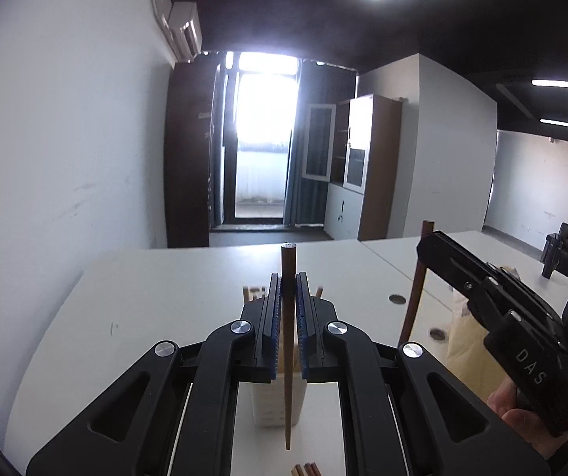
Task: Organize utensils
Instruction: 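Carry the brown chopstick upright with the right gripper above the holder, then drop the brown chopstick into the holder and open the right gripper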
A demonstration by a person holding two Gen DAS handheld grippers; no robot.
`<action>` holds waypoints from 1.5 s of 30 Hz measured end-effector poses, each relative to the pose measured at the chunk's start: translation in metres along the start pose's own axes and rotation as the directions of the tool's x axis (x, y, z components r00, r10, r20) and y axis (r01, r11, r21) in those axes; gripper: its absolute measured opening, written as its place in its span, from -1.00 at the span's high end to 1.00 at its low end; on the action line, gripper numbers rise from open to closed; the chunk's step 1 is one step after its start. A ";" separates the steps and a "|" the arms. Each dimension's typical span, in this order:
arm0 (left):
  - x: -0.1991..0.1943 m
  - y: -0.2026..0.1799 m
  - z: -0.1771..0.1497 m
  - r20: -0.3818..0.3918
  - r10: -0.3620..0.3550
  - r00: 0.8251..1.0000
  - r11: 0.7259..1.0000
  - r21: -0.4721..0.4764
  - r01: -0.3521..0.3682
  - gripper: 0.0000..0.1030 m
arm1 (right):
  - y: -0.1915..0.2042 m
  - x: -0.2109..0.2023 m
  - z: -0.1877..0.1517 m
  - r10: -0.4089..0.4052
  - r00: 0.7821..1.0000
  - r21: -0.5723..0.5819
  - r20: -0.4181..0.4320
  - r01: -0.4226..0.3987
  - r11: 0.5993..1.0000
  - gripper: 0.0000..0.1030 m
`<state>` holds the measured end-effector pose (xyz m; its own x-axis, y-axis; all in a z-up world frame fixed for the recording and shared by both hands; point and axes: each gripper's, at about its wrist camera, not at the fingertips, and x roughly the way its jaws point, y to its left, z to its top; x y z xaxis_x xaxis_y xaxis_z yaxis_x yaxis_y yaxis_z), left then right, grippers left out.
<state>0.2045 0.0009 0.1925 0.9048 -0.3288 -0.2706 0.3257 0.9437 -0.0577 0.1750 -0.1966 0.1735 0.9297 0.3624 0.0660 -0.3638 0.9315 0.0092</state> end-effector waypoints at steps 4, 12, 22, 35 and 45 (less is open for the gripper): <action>0.000 -0.001 0.033 0.087 -0.004 0.996 1.000 0.009 0.003 0.87 | -0.006 0.013 0.028 -0.001 0.996 0.008 0.088 0.000 1.000 0.86; 0.025 0.002 0.048 0.176 -0.011 0.984 1.000 0.004 0.010 0.87 | -0.022 0.046 0.038 -0.024 0.987 0.028 0.157 0.020 0.999 0.86; 0.075 0.013 0.020 0.104 0.011 0.994 1.000 -0.019 -0.009 0.87 | -0.039 0.071 -0.005 -0.070 0.989 0.089 0.130 0.058 0.994 0.86; 0.097 0.024 -0.015 0.005 0.011 1.000 0.999 -0.040 -0.011 0.87 | -0.043 0.089 -0.041 -0.124 0.992 0.127 0.031 0.119 0.985 0.86; 0.110 0.036 -0.030 -0.051 0.031 0.998 0.997 -0.073 -0.034 0.87 | -0.048 0.090 -0.061 -0.162 0.987 0.179 -0.012 0.161 0.971 0.86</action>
<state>0.3072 0.0003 0.1319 0.8993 -0.2974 -0.3205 0.2735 0.9546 -0.1183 0.2794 -0.2063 0.1179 0.9769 0.2075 0.0515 -0.2137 0.9566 0.1979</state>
